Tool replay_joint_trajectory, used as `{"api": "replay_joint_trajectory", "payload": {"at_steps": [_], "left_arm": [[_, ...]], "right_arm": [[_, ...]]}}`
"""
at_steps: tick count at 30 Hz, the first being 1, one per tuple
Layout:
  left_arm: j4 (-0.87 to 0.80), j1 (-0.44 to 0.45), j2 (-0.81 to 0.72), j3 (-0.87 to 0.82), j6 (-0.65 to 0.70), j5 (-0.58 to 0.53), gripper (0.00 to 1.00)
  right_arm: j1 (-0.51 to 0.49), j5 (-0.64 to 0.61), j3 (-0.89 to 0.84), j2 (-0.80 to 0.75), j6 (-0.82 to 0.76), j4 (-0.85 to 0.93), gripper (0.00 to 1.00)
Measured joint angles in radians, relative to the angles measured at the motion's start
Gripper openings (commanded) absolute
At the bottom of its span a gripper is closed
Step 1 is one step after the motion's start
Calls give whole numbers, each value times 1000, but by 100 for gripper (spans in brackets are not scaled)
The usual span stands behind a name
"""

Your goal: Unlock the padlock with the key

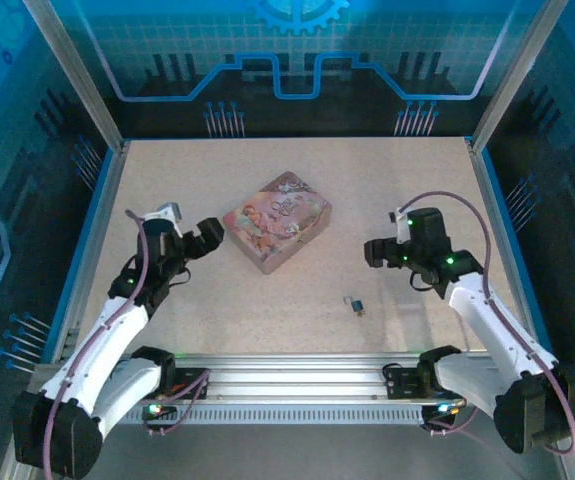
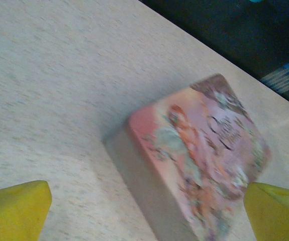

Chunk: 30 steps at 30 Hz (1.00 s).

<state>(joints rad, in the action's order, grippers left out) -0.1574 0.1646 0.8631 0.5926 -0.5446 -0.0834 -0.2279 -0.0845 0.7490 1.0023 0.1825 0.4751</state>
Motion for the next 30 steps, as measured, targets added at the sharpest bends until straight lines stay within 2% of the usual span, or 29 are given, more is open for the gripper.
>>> {"api": "replay_joint_trajectory", "payload": {"at_steps": [6,12,18,30], "left_arm": [[75,-21,-47,-97,112,-158,99],[217,-22,-46,-228,230,-248,99],[289,-24,-21,-248,306,-269,99],[443,-44,121,-281,372,-265,99]], "right_arm": [[116,-66,-160,-48,-79,-204,100],[191,-64,-295,3,-98,-446,100],[217,-38,-362,129,-107,-712,100],[223,21,-372,343,-116,-1092,100]]}}
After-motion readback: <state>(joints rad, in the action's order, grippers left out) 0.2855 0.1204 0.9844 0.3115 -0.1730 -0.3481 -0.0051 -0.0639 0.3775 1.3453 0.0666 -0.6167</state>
